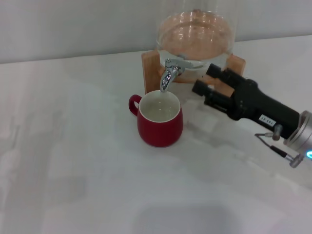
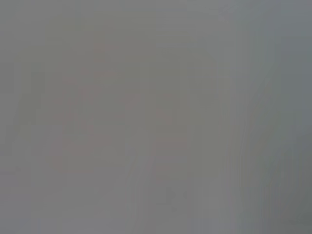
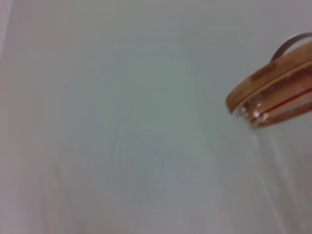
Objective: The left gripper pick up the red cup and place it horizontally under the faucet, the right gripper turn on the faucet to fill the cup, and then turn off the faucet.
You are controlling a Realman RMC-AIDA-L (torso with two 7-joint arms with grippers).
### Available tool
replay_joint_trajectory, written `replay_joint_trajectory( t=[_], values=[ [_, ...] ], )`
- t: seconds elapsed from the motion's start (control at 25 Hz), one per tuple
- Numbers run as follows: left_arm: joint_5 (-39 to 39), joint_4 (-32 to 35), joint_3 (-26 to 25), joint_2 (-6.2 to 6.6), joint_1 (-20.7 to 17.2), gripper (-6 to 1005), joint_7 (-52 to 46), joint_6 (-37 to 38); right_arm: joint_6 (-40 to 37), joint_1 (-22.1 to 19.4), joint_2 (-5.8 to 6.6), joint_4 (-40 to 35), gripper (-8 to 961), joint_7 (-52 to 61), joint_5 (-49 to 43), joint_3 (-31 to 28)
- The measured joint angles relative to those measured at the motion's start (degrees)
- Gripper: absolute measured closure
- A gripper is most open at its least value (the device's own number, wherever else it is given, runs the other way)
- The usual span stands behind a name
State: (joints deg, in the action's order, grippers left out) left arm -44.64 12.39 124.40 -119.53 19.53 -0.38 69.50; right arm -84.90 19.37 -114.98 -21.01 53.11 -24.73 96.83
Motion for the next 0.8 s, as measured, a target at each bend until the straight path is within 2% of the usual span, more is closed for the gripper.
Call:
replay_joint_trajectory(
  t=[0.48, 0.8],
  values=[
    [-0.3, -0.1, -0.5, 0.08, -0.1, 242, -0.1, 0.0, 0.4, -0.6, 0.62, 0.2, 121, -0.8, -0.3, -10.1],
    [-0.7, -0.1, -0.7, 0.11, 0.0, 242, 0.1, 0.0, 0.8, -1.0, 1.10, 0.2, 122, -1.0, -0.3, -14.7]
  ],
)
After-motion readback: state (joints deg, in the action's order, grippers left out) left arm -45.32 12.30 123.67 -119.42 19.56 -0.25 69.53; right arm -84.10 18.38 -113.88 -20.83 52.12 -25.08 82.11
